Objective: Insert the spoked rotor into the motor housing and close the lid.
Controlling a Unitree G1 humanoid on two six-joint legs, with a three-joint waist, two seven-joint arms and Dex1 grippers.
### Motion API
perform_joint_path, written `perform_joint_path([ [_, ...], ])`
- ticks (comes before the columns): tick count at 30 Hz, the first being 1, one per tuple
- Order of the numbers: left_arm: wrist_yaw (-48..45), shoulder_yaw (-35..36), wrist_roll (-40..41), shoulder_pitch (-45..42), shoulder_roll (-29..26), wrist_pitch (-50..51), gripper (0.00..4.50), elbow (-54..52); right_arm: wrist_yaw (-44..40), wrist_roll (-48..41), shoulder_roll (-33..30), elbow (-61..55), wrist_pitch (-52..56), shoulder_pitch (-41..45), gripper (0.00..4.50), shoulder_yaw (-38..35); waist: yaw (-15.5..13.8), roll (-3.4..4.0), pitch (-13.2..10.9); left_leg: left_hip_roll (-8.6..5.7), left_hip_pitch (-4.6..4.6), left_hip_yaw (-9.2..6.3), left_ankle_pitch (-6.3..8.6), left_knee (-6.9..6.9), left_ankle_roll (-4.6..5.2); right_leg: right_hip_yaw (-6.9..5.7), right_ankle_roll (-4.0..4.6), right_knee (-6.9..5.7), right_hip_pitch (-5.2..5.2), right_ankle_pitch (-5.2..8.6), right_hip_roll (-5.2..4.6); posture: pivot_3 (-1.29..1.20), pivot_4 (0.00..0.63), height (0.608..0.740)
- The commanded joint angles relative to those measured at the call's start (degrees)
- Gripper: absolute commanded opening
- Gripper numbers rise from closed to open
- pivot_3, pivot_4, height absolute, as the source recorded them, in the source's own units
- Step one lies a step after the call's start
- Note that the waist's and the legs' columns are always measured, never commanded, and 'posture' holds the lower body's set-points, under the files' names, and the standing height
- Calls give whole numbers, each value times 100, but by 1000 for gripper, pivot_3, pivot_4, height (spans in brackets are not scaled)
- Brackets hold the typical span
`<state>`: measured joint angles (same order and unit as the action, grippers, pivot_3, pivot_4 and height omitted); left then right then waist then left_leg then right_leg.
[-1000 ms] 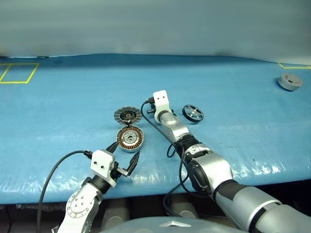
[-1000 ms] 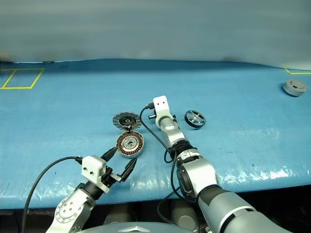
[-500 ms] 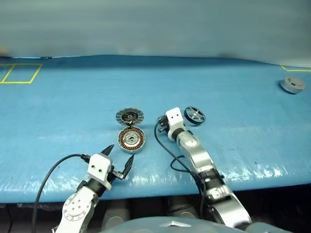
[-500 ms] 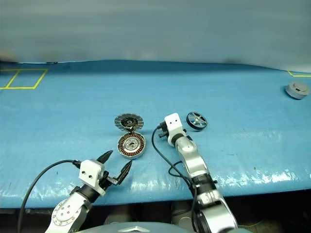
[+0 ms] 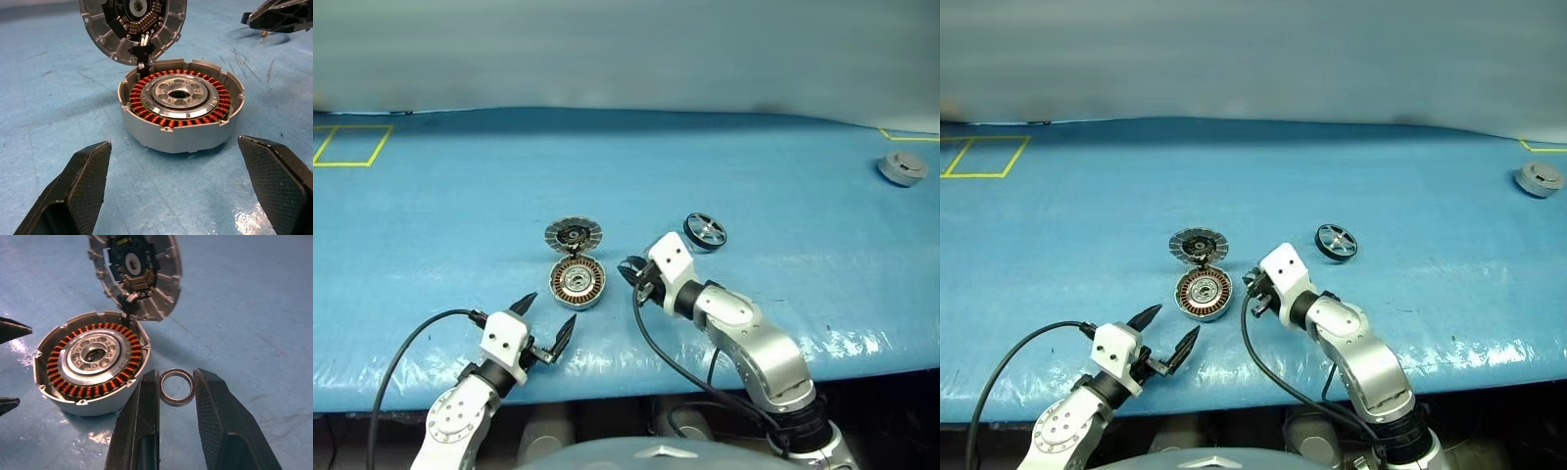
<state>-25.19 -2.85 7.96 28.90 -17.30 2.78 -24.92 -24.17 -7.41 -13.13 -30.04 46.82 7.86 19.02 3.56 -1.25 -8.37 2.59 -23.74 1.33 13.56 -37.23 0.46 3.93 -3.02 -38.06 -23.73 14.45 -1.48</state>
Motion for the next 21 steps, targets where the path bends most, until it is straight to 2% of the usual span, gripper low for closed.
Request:
perform_joint_path([
  [1,-31,11,54,-18,-18,-135,4500,-60,3,-47,144,-99,60,264,662,353,-2,-2,-1,-1,-1,-1,0,2,0,-1,0,1,0,-1,1,0,150,740],
  [10,-63,-23,115,-52,-18,-72,4500,-75,302,272,610,803,-209,686,662,992,-9,-10,-6,-2,-1,-3,1,4,-1,-5,0,6,3,-2,2,0,150,740],
  [21,-104,-100,153,-62,-76,53,4500,-171,183,229,757,1290,-436,803,662,1011,-11,-10,-6,-3,0,-3,1,2,-1,-7,0,5,4,-5,5,0,150,740],
])
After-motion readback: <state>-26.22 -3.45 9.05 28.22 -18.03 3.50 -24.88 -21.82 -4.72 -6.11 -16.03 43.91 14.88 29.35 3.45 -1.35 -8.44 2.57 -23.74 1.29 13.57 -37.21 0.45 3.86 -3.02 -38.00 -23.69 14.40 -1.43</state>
